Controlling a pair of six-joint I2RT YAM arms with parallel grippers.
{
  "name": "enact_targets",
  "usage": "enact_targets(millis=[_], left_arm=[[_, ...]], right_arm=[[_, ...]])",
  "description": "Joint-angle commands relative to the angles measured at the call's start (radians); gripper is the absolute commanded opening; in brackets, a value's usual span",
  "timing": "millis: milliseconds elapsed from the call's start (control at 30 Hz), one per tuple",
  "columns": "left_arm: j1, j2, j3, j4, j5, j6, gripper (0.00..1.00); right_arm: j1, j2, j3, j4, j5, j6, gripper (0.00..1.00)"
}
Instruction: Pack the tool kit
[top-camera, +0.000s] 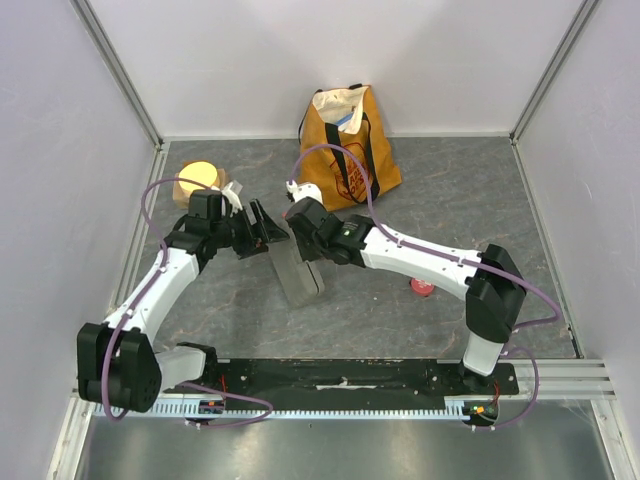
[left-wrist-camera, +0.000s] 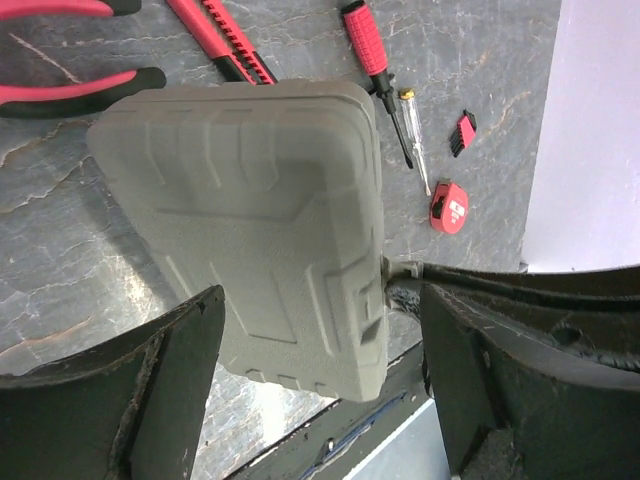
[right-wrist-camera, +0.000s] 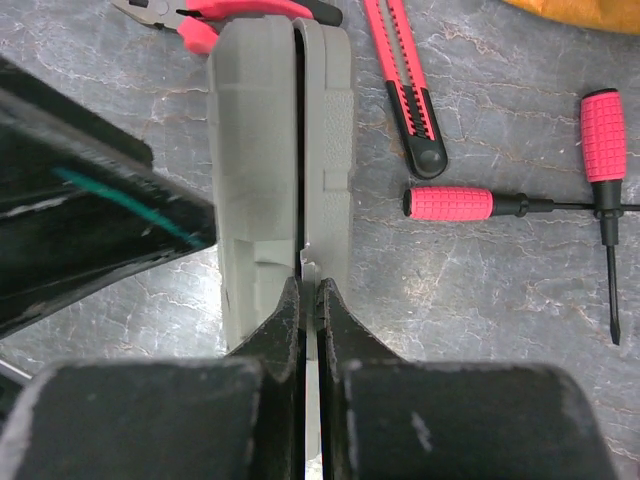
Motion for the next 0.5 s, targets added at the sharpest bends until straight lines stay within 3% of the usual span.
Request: enact_targets(millis=[0,233,467], left_arm=[[-0.007,0.036,0.012,0.051,0.051,0.045,0.84],[-0.043,0.09,0.02,-0.008,-0.036,0.067,0.84],[-0.041,0.072,-0.005,-0.09,-0.174,0.091,0.76]], right_arm=[[0.029,0.003,0.077,-0.04,0.087,-0.029,0.0],[0.043,0.023,0.092,-0.051,0.084,-0.025,0.0],[0.035,0.036,0.06,-0.077,0.133,-0.013,0.0]])
